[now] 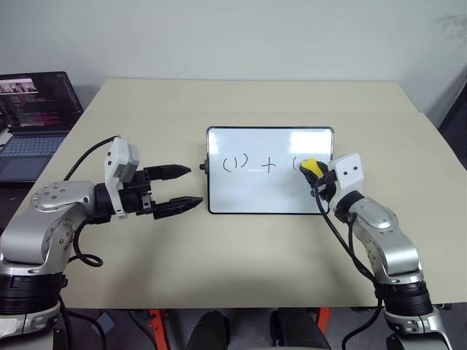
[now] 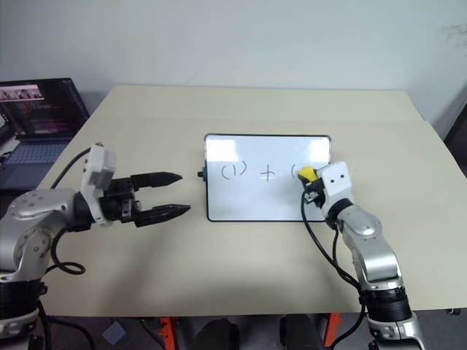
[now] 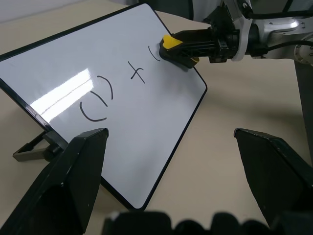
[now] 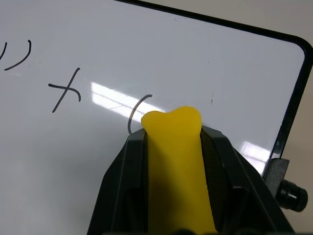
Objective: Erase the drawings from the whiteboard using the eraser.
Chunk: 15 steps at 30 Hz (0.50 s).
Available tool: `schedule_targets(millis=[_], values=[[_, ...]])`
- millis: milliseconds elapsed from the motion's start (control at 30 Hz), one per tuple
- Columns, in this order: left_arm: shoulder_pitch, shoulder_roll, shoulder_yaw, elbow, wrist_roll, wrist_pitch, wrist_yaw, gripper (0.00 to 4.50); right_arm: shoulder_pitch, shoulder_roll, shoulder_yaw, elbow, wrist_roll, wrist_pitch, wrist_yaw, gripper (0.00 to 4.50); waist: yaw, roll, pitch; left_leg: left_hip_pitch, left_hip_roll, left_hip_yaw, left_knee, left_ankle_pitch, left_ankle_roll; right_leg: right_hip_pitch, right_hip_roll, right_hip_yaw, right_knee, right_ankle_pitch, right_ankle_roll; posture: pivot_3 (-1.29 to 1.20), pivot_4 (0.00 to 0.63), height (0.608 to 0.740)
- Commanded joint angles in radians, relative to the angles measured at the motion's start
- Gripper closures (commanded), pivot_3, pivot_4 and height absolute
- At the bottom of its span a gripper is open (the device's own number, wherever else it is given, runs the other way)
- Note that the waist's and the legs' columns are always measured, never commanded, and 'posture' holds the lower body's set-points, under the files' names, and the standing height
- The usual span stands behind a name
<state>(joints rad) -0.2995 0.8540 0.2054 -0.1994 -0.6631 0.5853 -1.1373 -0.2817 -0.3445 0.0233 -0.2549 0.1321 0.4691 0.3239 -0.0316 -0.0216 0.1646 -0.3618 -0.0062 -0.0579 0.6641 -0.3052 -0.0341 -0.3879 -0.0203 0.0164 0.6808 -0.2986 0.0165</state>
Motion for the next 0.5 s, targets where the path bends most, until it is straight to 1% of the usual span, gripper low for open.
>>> schedule_targets(millis=[33,167,267,367,500], values=[[-0.002,0.012,0.03,-0.031,-0.018,-0.003,0.002,0.0,0.041,-0.022,-0.019,0.006,-0.012,0.047,-0.004,3.32,0.0,0.0,0.0,0.0,0.0,0.0,0.0,0.0,0.0,0.0,0.0,0.0,0.0,0.0,0.0,0.0,0.15,0.74],[0.009,0.01,0.031,-0.038,-0.021,-0.004,0.0,0.0,0.09,-0.03,-0.031,-0.035,-0.005,0.043,-0.005,3.32,0.001,0.0,0.0,0.0,0.0,0.0,0.0,0.0,0.0,0.0,0.0,0.0,0.0,0.0,0.0,0.0,0.15,0.74],[0.015,0.009,0.028,-0.04,-0.02,-0.009,-0.002,0.0,0.09,-0.022,-0.045,-0.065,0.01,0.051,-0.014,3.32,0.001,0.0,0.0,0.0,0.0,0.0,0.0,0.0,0.0,0.0,0.0,0.0,0.0,0.0,0.0,0.0,0.15,0.74],[0.009,0.007,0.021,-0.034,-0.018,-0.012,-0.006,0.0,0.059,-0.014,-0.052,-0.072,0.017,0.05,-0.018,3.32,0.001,0.0,0.0,0.0,0.0,0.0,0.0,0.0,0.0,0.0,0.0,0.0,0.0,0.0,0.0,0.0,0.15,0.74],[-0.009,-0.002,0.006,-0.029,-0.013,-0.014,-0.004,0.0,-0.033,0.004,-0.062,-0.047,0.02,0.051,-0.029,3.32,-0.002,0.001,0.001,0.0,0.0,0.0,0.0,0.0,0.0,-0.001,0.0,0.001,0.0,0.0,0.0,0.0,0.15,0.74]])
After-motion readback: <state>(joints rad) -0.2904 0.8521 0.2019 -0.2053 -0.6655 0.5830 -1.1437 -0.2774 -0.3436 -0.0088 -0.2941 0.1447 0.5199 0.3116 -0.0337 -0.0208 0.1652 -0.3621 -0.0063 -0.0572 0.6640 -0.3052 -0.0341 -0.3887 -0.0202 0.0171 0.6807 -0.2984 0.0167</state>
